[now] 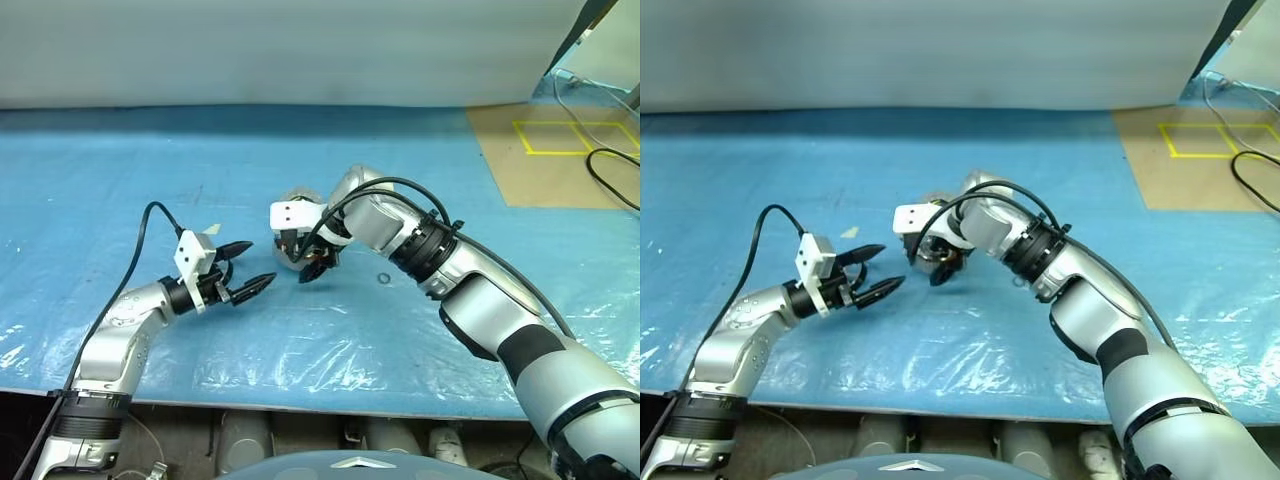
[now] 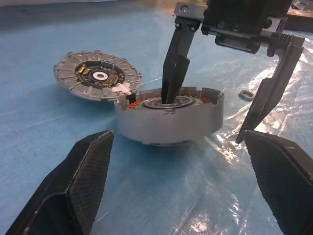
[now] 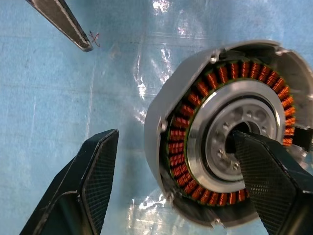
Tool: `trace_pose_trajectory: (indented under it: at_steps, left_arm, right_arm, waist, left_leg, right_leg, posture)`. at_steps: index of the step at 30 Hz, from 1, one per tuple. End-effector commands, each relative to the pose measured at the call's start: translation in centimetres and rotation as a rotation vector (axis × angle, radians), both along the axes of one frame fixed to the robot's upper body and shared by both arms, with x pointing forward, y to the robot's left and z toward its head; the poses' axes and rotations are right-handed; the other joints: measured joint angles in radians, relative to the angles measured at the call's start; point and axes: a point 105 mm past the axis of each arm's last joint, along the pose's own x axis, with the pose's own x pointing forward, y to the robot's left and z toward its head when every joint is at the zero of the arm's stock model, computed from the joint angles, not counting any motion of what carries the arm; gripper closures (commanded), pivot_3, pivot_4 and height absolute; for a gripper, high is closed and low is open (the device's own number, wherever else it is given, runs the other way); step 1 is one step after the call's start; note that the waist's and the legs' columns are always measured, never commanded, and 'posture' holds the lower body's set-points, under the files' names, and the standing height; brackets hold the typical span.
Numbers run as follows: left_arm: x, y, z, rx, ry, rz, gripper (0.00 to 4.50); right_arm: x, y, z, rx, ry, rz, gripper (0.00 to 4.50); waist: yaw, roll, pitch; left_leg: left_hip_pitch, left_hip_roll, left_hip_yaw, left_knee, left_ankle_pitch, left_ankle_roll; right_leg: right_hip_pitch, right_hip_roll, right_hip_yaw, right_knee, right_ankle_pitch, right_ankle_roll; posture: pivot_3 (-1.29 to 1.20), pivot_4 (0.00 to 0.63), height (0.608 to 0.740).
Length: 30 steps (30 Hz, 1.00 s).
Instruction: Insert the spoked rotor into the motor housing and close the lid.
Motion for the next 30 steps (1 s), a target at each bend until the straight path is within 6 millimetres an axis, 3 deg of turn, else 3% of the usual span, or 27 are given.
trace_pose_trajectory:
  at_steps: [1,17,22,27,30]
  left_arm:
    - [0.1,-0.2,0.7,-0.004,-0.032,-0.012,0.00]
    - [0.3,0.1,0.8,-0.020,-0.033,-0.001,0.00]
    - [-0.1,0.0,1.1,-0.024,-0.034,-0.016,0.00]
    - [-0.7,-0.4,1.3,-0.036,-0.031,-0.028,0.00]
    - [-1.0,-0.6,1.5,-0.043,-0.030,-0.037,0.00]
  right_arm:
    - [-0.4,0.8,1.6,0.008,-0.066,0.086,0.58]
    - [-0.8,-0.3,5.1,0.061,-0.115,0.294,0.58]
    - [-0.9,-5.0,5.2,0.118,-0.140,0.315,0.58]
    - [-2.5,-7.2,7.1,0.433,-0.133,0.172,0.58]
    - [-2.7,-9.0,7.1,0.588,-0.176,0.007,0.58]
  waist:
    - [0.000,0.000,0.000]
    - [0.000,0.000,0.000]
    - [0.018,-0.001,0.000]
    - [0.023,-0.001,0.000]
    - [0.024,-0.001,0.000]
  left_leg:
    - [0.000,0.000,0.000,0.000,0.000,0.000]
    - [0.002,0.001,0.000,0.007,0.000,0.001]
    - [0.000,0.000,0.001,0.009,0.000,0.001]
    - [0.001,0.000,0.001,0.009,0.002,0.004]
    - [0.004,0.001,0.001,0.009,0.002,0.004]
  right_leg:
    - [0.000,0.000,0.000,0.000,0.000,0.000]
    - [0.002,0.000,0.001,0.005,-0.002,-0.004]
    - [0.003,0.000,0.001,0.005,-0.001,-0.003]
    - [0.003,0.000,0.001,0.006,-0.001,-0.002]
    - [0.003,0.000,0.001,0.009,-0.001,-0.003]
  posture:
    - [0.00,0.150,0.740]
    - [0.00,0.150,0.740]
    - [0.00,0.150,0.740]
    - [0.00,0.150,0.740]
    - [0.00,0.150,0.740]
